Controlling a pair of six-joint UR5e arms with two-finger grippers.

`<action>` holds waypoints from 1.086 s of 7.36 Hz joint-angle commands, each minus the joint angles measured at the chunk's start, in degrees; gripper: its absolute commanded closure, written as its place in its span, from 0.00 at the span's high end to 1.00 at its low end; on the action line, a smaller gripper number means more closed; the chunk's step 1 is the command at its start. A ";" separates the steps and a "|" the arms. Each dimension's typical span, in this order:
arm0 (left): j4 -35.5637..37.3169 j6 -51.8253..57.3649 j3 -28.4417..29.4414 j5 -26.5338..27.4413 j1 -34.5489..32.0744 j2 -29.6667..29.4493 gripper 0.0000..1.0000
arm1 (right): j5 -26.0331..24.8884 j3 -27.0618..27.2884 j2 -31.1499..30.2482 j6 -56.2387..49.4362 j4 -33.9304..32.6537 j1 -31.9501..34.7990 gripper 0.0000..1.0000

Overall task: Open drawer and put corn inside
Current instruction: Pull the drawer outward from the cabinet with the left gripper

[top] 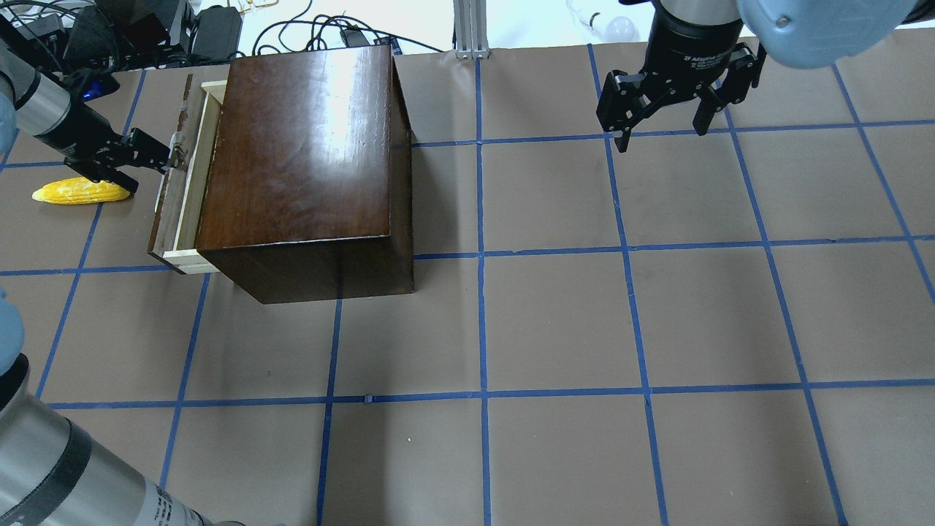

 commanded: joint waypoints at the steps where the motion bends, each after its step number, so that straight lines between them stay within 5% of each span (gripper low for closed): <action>1: 0.57 0.09 -0.04 2.22 0.22 0.02 1.00 | 0.00 0.00 0.00 0.09 -0.02 0.00 1.00; 8: 0.84 0.88 1.10 3.73 3.03 0.02 1.00 | 0.00 0.00 0.00 0.00 -0.02 0.00 1.00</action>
